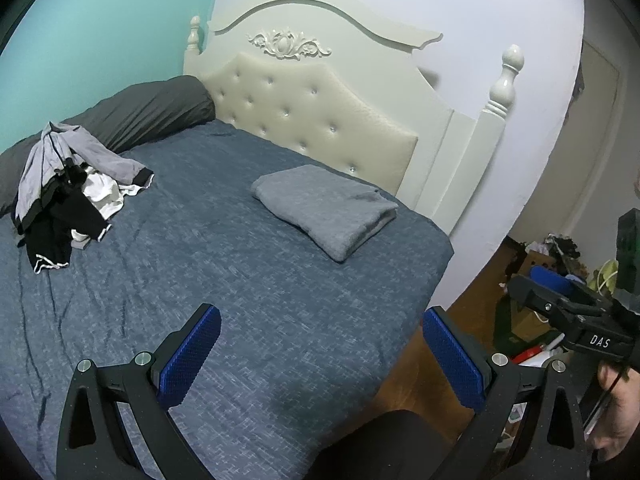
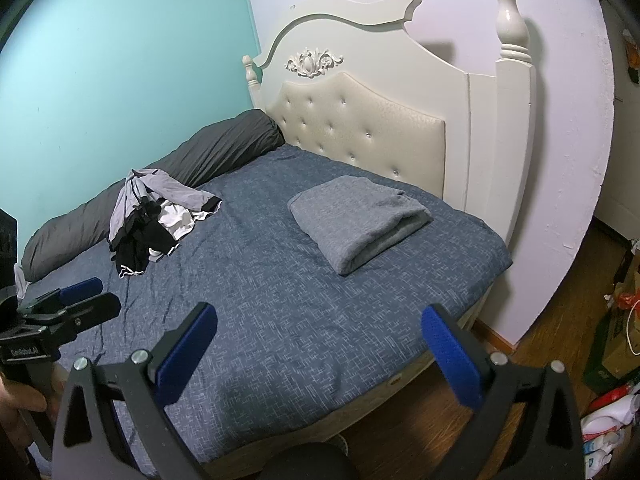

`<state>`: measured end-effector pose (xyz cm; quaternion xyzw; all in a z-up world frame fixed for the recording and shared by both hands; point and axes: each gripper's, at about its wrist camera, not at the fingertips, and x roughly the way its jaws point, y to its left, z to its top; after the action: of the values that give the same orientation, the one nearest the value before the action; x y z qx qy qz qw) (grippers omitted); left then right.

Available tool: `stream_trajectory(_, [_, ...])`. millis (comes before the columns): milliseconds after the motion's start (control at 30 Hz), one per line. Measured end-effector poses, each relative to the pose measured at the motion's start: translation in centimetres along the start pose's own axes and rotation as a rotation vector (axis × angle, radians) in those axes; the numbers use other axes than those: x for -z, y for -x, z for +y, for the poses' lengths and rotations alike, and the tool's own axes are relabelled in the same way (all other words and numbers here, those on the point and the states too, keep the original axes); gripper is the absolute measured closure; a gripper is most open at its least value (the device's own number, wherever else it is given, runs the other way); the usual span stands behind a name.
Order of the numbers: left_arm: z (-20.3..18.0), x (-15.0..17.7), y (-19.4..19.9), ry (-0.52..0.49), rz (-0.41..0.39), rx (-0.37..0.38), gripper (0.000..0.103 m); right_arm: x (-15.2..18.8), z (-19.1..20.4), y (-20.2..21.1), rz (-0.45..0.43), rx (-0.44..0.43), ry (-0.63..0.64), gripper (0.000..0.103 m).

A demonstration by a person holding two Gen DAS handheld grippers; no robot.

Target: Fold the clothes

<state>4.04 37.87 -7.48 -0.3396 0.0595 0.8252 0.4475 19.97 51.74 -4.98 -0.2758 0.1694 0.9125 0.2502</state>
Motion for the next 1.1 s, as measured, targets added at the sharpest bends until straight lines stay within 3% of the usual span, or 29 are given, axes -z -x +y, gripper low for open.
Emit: stream_trajectory(1100, [0.2,-0.26,0.35,-0.019,-0.014,-0.035,0.0,0.41,-0.1,-0.98,0.034,0.008,0.001,0.0])
